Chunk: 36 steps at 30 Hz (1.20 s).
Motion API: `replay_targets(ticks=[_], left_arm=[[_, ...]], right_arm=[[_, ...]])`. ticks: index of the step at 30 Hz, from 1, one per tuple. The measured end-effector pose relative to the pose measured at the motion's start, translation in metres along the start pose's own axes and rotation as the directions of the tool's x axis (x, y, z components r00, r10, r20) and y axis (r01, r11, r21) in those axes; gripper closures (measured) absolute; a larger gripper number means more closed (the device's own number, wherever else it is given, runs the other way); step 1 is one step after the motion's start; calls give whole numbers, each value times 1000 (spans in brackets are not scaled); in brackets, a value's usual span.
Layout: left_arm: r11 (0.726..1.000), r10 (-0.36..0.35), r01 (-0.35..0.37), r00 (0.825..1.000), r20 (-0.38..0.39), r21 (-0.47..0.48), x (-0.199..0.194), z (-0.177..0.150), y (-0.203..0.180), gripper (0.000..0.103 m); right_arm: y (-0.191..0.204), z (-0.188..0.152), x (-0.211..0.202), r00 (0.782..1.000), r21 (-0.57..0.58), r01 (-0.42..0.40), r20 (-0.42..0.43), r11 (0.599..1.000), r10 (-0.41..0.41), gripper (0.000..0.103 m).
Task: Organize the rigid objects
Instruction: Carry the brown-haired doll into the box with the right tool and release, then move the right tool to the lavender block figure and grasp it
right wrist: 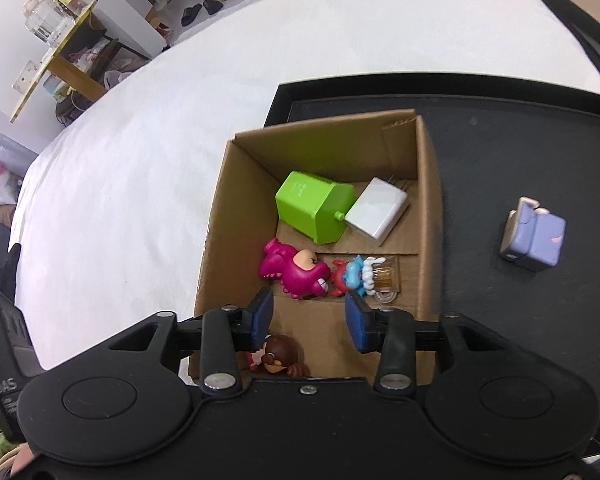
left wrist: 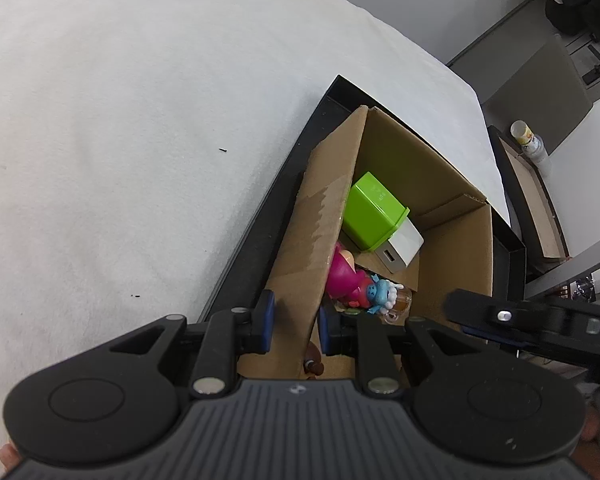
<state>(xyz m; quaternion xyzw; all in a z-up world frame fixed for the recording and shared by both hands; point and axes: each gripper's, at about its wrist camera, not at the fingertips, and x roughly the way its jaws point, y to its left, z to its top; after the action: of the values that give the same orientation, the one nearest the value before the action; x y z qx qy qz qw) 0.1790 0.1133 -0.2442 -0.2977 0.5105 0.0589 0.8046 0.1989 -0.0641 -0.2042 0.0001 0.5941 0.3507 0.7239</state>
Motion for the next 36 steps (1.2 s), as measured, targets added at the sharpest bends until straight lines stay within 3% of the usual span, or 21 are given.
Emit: replay_targets(ticks=[19, 29, 36], left_arm=[[999, 32, -32, 999, 14, -7, -1, 1, -4, 83], [999, 43, -43, 999, 13, -14, 0, 2, -6, 83], [999, 43, -43, 999, 9, -18, -1, 3, -6, 83]], right_arm=[[-46, 6, -48, 995, 51, 62, 81, 997, -66, 48], [-79, 12, -58, 987, 107, 103, 114, 989, -115, 34], [-105, 15, -48, 983, 182, 139, 97, 973, -158, 16]])
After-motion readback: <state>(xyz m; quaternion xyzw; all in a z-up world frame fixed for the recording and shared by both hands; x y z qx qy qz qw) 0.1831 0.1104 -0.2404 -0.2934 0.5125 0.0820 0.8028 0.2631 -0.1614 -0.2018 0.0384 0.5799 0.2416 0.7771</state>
